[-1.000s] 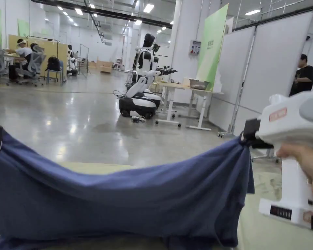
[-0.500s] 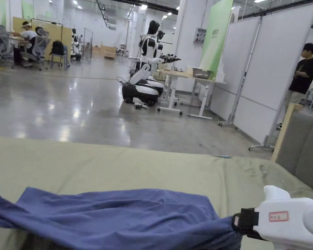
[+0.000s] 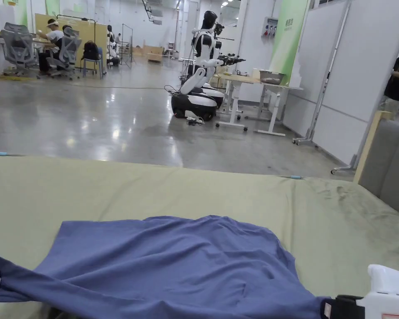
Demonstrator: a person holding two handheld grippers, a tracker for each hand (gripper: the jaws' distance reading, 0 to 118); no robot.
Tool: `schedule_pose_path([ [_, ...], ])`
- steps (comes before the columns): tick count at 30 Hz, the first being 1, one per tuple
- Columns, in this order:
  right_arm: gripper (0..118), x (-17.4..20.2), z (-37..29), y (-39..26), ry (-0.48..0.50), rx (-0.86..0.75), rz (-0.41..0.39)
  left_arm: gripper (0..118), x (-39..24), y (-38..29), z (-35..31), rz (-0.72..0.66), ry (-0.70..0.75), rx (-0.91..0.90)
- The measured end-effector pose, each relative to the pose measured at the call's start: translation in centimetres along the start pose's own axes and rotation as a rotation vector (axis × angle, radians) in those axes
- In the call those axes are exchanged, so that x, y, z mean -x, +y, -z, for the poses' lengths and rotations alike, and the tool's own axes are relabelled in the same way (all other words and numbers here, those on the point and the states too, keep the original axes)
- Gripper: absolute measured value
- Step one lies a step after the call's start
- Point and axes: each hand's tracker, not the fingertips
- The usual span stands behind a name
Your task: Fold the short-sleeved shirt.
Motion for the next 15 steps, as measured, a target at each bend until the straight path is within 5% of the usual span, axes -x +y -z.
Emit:
schedule_pose_path([
  [15,5,-4.1,-9.4,-11.5,-0.046,0.095,0.105,6,3.8,-9.9,-10.5,-0.081,-0.035,0.115],
])
